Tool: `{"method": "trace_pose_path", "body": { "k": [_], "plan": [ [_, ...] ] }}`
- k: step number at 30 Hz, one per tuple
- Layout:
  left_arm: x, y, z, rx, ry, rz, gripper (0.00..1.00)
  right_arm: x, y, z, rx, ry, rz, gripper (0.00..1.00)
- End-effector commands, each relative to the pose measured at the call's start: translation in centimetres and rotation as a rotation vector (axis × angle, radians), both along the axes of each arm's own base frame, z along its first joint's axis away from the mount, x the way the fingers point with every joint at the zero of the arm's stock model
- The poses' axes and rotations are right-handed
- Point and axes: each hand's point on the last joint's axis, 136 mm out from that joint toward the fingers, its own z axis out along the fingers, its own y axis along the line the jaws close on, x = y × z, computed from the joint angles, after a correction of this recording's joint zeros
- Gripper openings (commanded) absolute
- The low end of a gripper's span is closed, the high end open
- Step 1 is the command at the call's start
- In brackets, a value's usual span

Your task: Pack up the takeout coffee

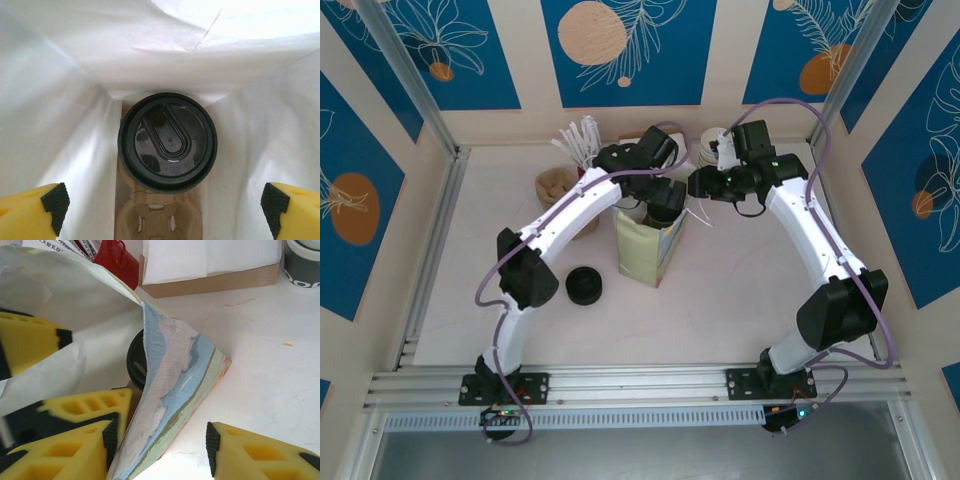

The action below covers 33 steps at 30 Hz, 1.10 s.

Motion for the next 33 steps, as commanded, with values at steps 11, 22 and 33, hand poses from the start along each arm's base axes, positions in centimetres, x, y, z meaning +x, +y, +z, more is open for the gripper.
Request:
{"method": "trace_pose_path", "body": {
  "k": [11, 22, 33],
  "plan": [
    [-2.4, -0.1, 11.7, -0.295, -0.119, -0.081, 0.99, 0.7, 0.4, 1.7, 0.052, -0.007, 0.019, 0.55],
    [-0.7, 3.7, 21.6, -0.440, -0.402, -0.064, 1.00, 1.4, 1.5, 1.8, 0.081, 0.004, 0.062, 0.42],
    [1.5, 10.6, 21.9, -0.306, -0.512, 0.123, 1.00, -0.5, 3.2, 3.6, 0.173, -0.050, 0.184, 0.14]
  ]
}}
